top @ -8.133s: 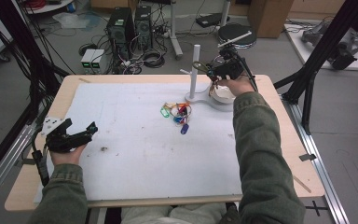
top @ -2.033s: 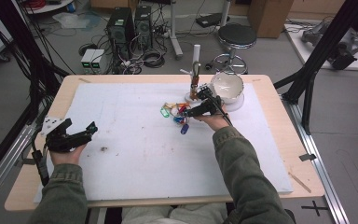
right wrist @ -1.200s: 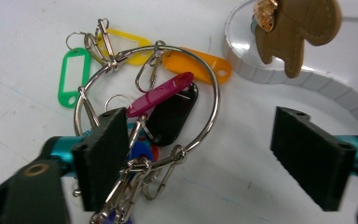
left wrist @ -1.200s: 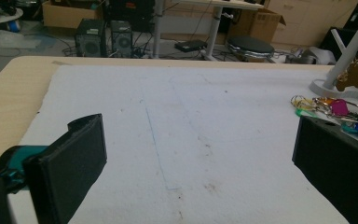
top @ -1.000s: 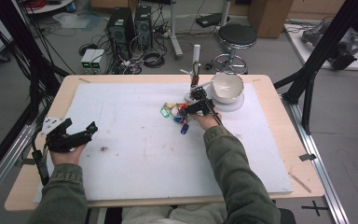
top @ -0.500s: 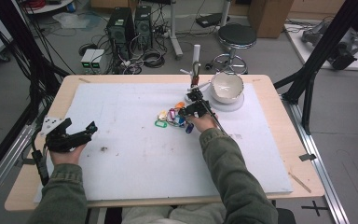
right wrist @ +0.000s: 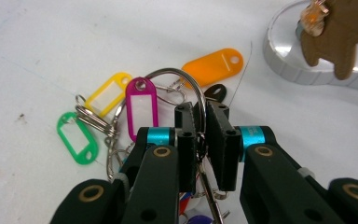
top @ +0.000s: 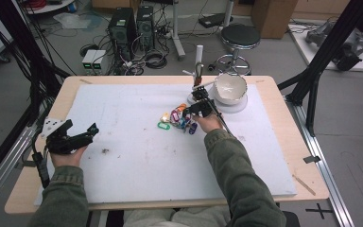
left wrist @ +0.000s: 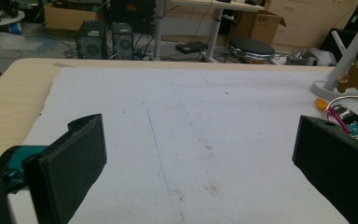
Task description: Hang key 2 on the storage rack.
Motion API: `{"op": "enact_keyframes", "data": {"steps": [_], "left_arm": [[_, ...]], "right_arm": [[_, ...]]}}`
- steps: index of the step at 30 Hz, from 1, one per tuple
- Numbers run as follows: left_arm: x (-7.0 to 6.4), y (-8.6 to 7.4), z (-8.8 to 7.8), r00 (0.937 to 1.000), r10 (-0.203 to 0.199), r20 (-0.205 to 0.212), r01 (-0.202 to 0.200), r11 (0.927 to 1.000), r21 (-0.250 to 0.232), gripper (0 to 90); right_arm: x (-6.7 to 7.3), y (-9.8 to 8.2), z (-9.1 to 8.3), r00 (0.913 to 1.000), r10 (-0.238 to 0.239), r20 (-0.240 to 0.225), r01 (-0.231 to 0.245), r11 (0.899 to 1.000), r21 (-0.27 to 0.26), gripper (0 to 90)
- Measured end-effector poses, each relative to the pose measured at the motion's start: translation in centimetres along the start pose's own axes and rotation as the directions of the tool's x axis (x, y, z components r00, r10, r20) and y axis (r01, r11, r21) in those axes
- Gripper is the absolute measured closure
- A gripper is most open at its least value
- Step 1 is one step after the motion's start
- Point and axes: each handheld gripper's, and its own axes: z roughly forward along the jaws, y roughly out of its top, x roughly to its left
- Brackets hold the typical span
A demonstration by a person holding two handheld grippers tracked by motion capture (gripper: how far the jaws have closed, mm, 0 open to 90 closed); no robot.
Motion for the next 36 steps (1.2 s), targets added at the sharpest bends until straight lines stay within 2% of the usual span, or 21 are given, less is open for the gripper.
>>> {"op": "enact_keyframes", "data": {"steps": [6, 27, 36], "left_arm": [[0.0, 0.0, 0.0, 1.0, 0.001, 0.0, -0.001, 1.0, 0.002, 3.2], [0.0, 0.0, 0.0, 1.0, 0.006, 0.0, -0.006, 1.0, 0.006, 3.2], [-0.1, 0.0, 0.1, 1.0, 0.007, 0.0, -0.007, 1.0, 0.006, 3.2]], "right_arm": [[-0.1, 0.2, -1.4, 0.9996, 0.016, -0.024, -0.016, 1.0, -0.023, 82.5], [-0.2, 0.5, -4.2, 0.9968, 0.008, -0.08, -0.014, 0.997, -0.079, 82.8], [-0.1, 0.6, -5.7, 0.9912, 0.019, -0.131, -0.033, 0.994, -0.108, 82.8]]}}
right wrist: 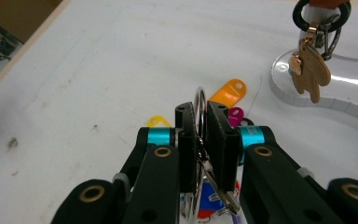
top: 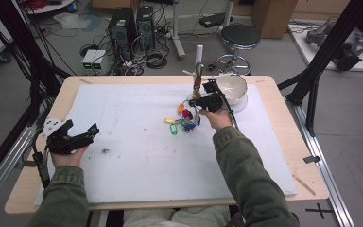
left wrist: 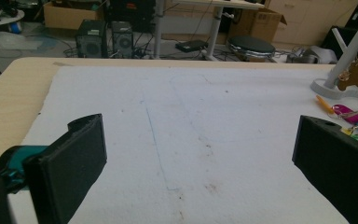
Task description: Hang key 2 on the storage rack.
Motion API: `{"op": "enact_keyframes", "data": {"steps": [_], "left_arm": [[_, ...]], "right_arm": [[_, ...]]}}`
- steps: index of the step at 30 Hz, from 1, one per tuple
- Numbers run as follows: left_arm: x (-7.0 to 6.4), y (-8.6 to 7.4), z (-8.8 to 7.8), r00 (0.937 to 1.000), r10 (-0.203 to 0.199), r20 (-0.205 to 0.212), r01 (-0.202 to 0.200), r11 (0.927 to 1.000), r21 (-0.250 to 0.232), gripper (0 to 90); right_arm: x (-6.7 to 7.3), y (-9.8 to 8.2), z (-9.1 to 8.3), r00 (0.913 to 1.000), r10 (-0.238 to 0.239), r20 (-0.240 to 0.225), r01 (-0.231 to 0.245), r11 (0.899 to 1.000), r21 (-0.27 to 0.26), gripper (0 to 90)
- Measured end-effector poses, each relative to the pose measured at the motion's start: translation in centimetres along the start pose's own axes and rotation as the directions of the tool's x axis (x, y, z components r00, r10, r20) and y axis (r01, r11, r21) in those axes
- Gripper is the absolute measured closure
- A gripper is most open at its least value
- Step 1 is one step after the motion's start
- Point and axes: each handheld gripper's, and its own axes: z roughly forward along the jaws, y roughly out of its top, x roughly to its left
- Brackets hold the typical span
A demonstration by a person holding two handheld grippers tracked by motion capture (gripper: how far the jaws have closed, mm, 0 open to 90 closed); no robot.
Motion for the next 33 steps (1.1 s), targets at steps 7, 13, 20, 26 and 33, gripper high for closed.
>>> {"op": "enact_keyframes", "data": {"steps": [7, 13, 20, 26, 33], "left_arm": [[0.0, 0.0, 0.0, 1.0, -0.002, -0.001, 0.002, 1.0, 0.002, 3.2], [0.0, 0.0, 0.0, 1.0, -0.002, -0.001, 0.002, 1.0, 0.002, 3.2], [0.0, 0.0, 0.0, 1.0, -0.003, -0.001, 0.003, 1.0, 0.002, 3.2], [0.0, 0.0, 0.0, 1.0, -0.002, -0.001, 0.002, 1.0, 0.002, 3.2], [0.0, 0.0, 0.1, 1.0, -0.004, 0.0, 0.004, 1.0, 0.001, 3.2]], "right_arm": [[0.2, 0.1, -1.0, 0.9999, -0.008, -0.011, 0.008, 1.0, -0.017, 82.8], [0.3, 0.2, -2.0, 0.9999, -0.003, -0.013, 0.003, 1.0, -0.03, 82.8], [0.3, 0.3, -2.6, 1.0, 0.001, -0.01, -0.001, 0.999, -0.036, 82.8], [0.3, 0.4, -3.0, 0.9999, 0.003, -0.011, -0.003, 0.999, -0.04, 82.9], [0.4, 0.4, -3.3, 0.9996, 0.008, -0.026, -0.009, 0.999, -0.039, 82.9]]}}
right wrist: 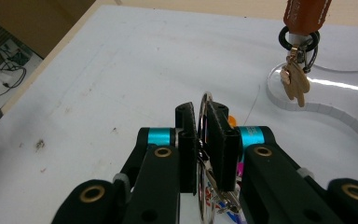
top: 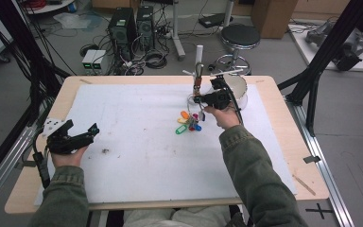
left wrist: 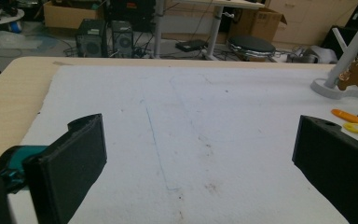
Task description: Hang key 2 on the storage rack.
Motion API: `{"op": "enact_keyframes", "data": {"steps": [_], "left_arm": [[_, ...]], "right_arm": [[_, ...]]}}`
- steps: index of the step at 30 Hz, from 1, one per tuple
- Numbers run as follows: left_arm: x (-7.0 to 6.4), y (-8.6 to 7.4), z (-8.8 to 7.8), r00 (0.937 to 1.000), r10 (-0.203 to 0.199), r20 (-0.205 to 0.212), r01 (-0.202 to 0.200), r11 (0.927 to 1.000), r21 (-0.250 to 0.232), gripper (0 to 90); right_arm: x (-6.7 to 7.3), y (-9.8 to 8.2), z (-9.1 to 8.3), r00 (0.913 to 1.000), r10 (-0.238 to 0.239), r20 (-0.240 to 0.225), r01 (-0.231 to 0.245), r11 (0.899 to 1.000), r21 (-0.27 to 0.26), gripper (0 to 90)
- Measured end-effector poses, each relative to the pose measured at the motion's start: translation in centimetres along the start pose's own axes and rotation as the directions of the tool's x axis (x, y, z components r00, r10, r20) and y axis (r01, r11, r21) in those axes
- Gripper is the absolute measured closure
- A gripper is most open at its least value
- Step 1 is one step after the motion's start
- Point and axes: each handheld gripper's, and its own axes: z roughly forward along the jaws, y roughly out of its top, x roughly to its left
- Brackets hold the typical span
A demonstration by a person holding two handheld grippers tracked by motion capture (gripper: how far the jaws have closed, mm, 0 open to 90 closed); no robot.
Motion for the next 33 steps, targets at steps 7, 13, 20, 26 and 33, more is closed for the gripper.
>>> {"op": "enact_keyframes", "data": {"steps": [7, 13, 20, 26, 33], "left_arm": [[0.0, 0.0, 0.0, 1.0, 0.003, 0.001, -0.003, 1.0, 0.001, 3.2], [0.0, 0.0, 0.0, 1.0, 0.002, 0.0, -0.002, 1.0, 0.003, 3.2], [0.0, 0.0, 0.0, 1.0, 0.003, 0.001, -0.003, 1.0, 0.004, 3.2], [0.0, 0.0, -0.1, 1.0, 0.001, 0.002, -0.001, 1.0, 0.004, 3.2], [-0.1, 0.0, 0.0, 1.0, 0.003, 0.004, -0.003, 1.0, 0.004, 3.2]], "right_arm": [[0.1, 0.1, -0.9, 0.9999, -0.006, -0.009, 0.005, 1.0, -0.011, 83.0], [0.6, 0.4, -2.0, 0.9996, -0.019, -0.023, 0.019, 1.0, -0.016, 83.0], [1.8, 0.4, -2.9, 0.9974, -0.058, -0.041, 0.058, 0.998, -0.018, 83.0], [2.9, 0.4, -3.4, 0.9944, -0.083, -0.065, 0.082, 0.996, -0.015, 83.0], [3.7, 0.5, -3.8, 0.9922, -0.093, -0.083, 0.092, 0.996, -0.019, 83.1]]}}
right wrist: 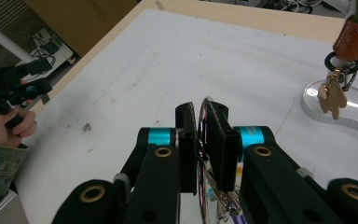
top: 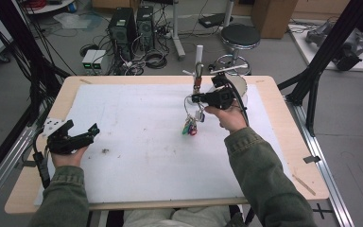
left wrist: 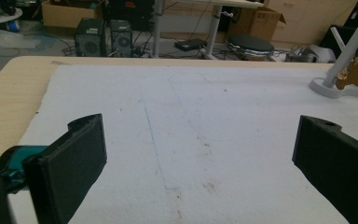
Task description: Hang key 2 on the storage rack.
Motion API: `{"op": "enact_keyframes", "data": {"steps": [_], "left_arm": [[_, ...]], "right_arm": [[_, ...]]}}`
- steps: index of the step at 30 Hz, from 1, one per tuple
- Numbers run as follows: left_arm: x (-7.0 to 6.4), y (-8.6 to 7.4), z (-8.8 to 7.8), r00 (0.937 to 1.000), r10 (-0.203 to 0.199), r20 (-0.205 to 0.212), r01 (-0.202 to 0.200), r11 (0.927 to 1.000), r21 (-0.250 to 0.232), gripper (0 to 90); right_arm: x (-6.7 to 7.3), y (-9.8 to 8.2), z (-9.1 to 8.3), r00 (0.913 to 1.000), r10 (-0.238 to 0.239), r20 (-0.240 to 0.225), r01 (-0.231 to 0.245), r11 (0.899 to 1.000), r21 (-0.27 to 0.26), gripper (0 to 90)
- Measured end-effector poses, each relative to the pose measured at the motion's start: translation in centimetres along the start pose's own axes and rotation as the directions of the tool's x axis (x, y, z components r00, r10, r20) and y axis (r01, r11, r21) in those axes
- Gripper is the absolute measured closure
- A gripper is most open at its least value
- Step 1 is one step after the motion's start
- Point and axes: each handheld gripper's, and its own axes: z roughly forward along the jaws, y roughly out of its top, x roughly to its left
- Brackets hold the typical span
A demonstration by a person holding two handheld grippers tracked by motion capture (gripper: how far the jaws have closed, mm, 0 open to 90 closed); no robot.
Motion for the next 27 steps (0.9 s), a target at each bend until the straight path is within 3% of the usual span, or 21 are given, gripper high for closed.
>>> {"op": "enact_keyframes", "data": {"steps": [8, 21, 27], "left_arm": [[0.0, 0.0, 0.0, 1.0, -0.002, -0.001, 0.002, 1.0, -0.001, 3.2], [0.1, 0.0, 0.1, 1.0, 0.001, 0.0, -0.001, 1.0, -0.003, 3.2], [0.1, 0.1, 0.1, 1.0, -0.002, 0.001, 0.002, 1.0, -0.005, 3.2]], "right_arm": [[0.5, 0.9, 0.0, 1.0, 0.002, 0.005, -0.002, 1.0, -0.013, 83.1], [0.4, 3.7, 0.9, 0.9988, 0.041, 0.027, -0.04, 0.998, -0.04, 83.2], [0.4, 5.1, 1.2, 0.9987, 0.037, 0.035, -0.035, 0.998, -0.048, 83.2]]}}
